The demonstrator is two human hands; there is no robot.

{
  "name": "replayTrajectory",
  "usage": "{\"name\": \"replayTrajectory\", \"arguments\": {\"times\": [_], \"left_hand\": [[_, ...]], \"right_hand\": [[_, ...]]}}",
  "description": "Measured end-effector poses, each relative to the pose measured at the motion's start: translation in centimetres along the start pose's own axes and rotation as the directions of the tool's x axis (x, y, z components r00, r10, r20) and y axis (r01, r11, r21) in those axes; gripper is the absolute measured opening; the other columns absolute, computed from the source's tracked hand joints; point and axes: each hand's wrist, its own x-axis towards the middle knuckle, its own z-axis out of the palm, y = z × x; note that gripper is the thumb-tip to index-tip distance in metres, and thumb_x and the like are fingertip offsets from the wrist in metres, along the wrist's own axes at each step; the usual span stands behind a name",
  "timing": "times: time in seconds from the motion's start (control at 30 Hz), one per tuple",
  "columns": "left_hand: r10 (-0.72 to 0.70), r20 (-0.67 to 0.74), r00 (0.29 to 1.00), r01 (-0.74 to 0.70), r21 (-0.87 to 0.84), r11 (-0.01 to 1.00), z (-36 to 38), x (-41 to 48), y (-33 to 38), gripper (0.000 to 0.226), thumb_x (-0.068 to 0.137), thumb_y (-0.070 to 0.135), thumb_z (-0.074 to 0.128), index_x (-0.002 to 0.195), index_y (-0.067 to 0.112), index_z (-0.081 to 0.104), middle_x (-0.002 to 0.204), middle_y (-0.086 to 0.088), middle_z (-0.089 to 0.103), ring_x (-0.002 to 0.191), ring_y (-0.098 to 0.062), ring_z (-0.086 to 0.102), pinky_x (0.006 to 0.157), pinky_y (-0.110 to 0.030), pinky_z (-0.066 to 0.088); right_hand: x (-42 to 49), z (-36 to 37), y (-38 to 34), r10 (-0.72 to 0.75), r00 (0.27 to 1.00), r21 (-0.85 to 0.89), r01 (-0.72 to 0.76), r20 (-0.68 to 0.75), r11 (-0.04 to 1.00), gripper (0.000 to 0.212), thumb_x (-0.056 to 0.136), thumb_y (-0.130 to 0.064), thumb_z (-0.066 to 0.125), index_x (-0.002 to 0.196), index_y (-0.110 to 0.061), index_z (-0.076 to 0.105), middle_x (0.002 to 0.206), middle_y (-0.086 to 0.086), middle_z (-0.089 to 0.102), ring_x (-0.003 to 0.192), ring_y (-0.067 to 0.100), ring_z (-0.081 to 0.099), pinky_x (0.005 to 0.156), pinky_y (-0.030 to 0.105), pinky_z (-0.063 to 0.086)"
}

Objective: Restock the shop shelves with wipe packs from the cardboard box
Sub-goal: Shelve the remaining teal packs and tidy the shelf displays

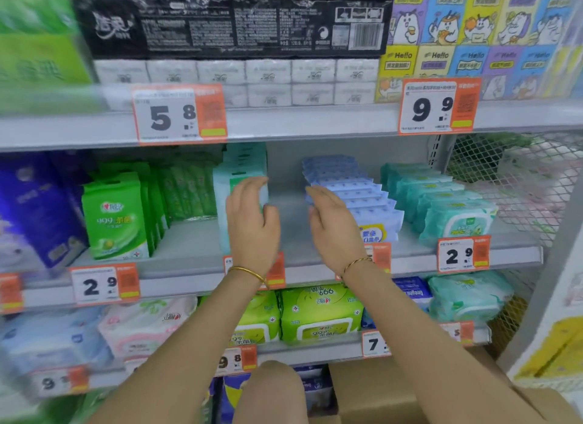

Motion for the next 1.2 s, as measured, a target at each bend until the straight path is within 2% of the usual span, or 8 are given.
{"name": "replayTrajectory", "arguments": {"times": [0.13,0.23,0.43,0.57,0.67,0.93,1.07,1.2], "left_hand": [[-0.471,-0.131,0.872,0.425,-0.271,0.863,-2.8,2.4,-3.1,0.044,0.093,0.013,0.036,0.134,0.001,0.044,0.139,-0.013,0.044,0.131,-0.024,0.039,0.112,-0.028,0.025],[-0.744,0.181,0.644,0.718,-0.478,0.505,-3.1,4.7,-5.9,0.055,0.093,0.041,0.035,0.137,0.01,0.044,0.144,-0.008,0.045,0.13,-0.025,0.044,0.113,-0.037,0.032],[-0.65,0.605,0.46,0.877,-0.426,0.224,-2.1,4.6,-7.3,0.058,0.094,0.052,0.02,0.082,0.018,0.065,0.066,-0.007,0.073,0.063,-0.023,0.067,0.066,-0.03,0.051],[-0.595,0.626,0.505,0.859,-0.433,0.274,-2.0,5.4,-8.2,0.052,0.093,0.05,0.023,0.089,0.016,0.062,0.09,-0.012,0.071,0.076,-0.025,0.067,0.074,-0.03,0.054],[-0.603,0.574,0.554,0.83,-0.44,0.344,-2.0,6.7,-8.5,0.052,0.098,0.044,0.022,0.072,0.016,0.057,0.053,-0.001,0.068,0.043,-0.011,0.064,0.039,-0.015,0.048],[-0.583,0.605,0.542,0.837,-0.447,0.316,-2.2,7.5,-7.3,0.045,0.097,0.043,0.027,0.083,0.017,0.061,0.073,-0.005,0.069,0.069,-0.02,0.062,0.063,-0.022,0.051],[-0.614,0.415,0.671,0.74,-0.425,0.522,-5.7,7.0,-7.2,0.05,0.1,0.037,0.027,0.139,0.008,0.039,0.142,-0.009,0.046,0.133,-0.025,0.042,0.109,-0.03,0.034],[-0.528,0.025,0.849,0.476,-0.47,0.744,-10.5,5.3,-8.3,0.04,0.099,0.024,0.034,0.137,0.018,0.044,0.136,0.008,0.046,0.125,-0.002,0.04,0.107,-0.018,0.027]], "right_hand": [[2.2,3.5,-3.3,0.286,0.948,0.444,-0.317,0.136,0.838,0.048,0.1,-0.026,0.039,0.142,-0.003,0.034,0.151,0.009,0.034,0.139,0.021,0.032,0.115,0.027,0.019],[4.2,5.5,-4.0,0.432,0.872,0.571,-0.48,0.23,0.666,0.055,0.1,-0.042,0.031,0.143,-0.009,0.034,0.151,0.006,0.033,0.139,0.02,0.03,0.113,0.029,0.019],[5.8,9.5,-4.3,0.475,0.775,0.727,-0.598,0.416,0.338,0.065,0.089,-0.068,0.025,0.118,-0.02,0.058,0.111,0.001,0.064,0.102,0.018,0.061,0.09,0.034,0.05],[5.8,9.8,-3.8,0.491,0.76,0.723,-0.612,0.425,0.32,0.068,0.085,-0.072,0.028,0.118,-0.023,0.06,0.12,0.004,0.064,0.108,0.021,0.06,0.097,0.039,0.049],[6.6,9.3,-3.6,0.532,0.747,0.72,-0.615,0.399,0.322,0.076,0.084,-0.075,0.027,0.137,-0.023,0.044,0.139,-0.003,0.046,0.13,0.022,0.045,0.11,0.039,0.036],[7.0,9.5,-4.0,0.491,0.775,0.759,-0.578,0.397,0.299,0.074,0.079,-0.079,0.026,0.112,-0.024,0.064,0.115,0.005,0.066,0.104,0.023,0.063,0.098,0.041,0.047],[5.2,8.4,-6.2,0.592,0.802,0.816,-0.29,-0.077,0.5,0.053,0.096,-0.049,0.035,0.139,-0.019,0.043,0.142,-0.007,0.044,0.132,0.01,0.039,0.114,0.026,0.027],[1.1,9.4,-12.3,0.363,0.907,0.812,-0.044,-0.211,0.583,0.035,0.101,-0.022,0.036,0.134,-0.018,0.048,0.133,-0.012,0.05,0.123,-0.002,0.044,0.101,0.003,0.029]]}}
